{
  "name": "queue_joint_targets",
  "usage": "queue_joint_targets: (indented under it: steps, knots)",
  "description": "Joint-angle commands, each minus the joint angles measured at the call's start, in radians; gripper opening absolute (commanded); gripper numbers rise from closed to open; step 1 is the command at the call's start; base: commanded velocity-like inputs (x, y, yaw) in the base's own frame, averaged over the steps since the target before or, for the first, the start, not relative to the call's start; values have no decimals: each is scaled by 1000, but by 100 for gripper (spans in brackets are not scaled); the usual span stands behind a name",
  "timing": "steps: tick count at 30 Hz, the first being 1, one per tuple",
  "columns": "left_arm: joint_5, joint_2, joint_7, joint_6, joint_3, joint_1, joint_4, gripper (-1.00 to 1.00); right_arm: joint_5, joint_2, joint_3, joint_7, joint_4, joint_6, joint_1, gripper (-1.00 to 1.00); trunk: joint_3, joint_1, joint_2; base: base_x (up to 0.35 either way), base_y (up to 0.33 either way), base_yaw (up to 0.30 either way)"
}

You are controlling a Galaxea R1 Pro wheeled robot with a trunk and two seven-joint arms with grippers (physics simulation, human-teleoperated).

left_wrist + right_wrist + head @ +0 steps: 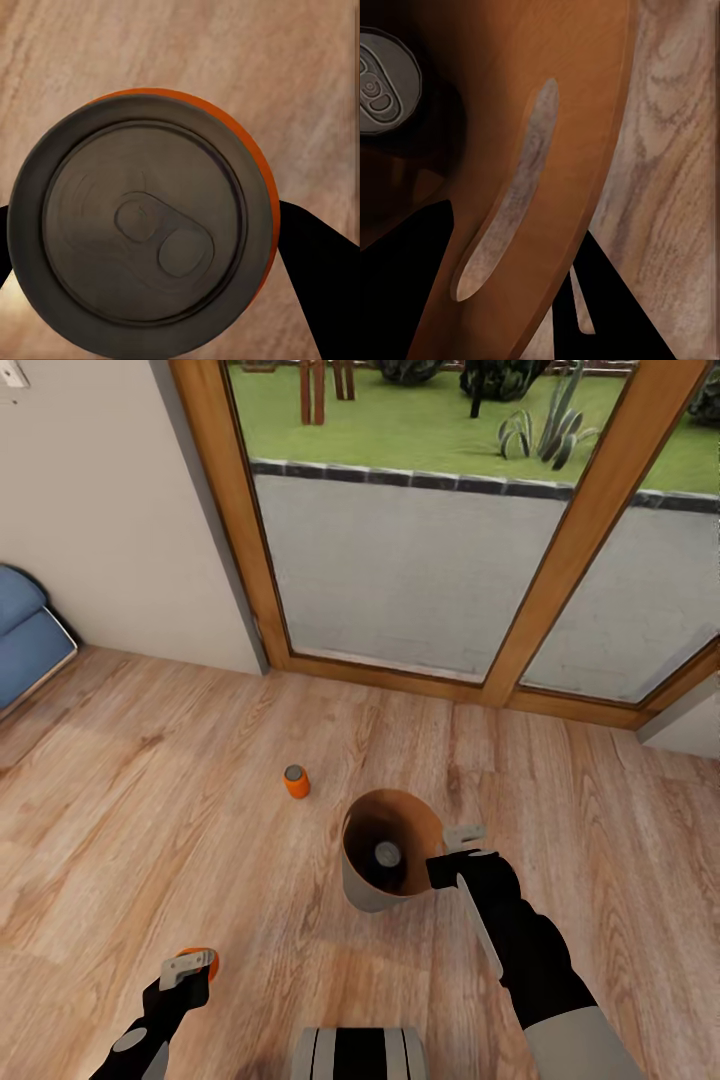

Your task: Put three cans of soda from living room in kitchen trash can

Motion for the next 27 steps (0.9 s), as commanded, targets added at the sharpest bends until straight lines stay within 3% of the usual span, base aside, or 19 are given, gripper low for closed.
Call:
queue_joint_targets:
  steps: [1,27]
  knots:
    - [0,0,1,0,0,0,0,-100,-15,0,1,8,0,-1,0,-100,5,-4,7,0,0,0]
    - [0,0,1,0,0,0,0,-100,-15,0,2,8,0,-1,1,-100,129,-104,189,0,0,0]
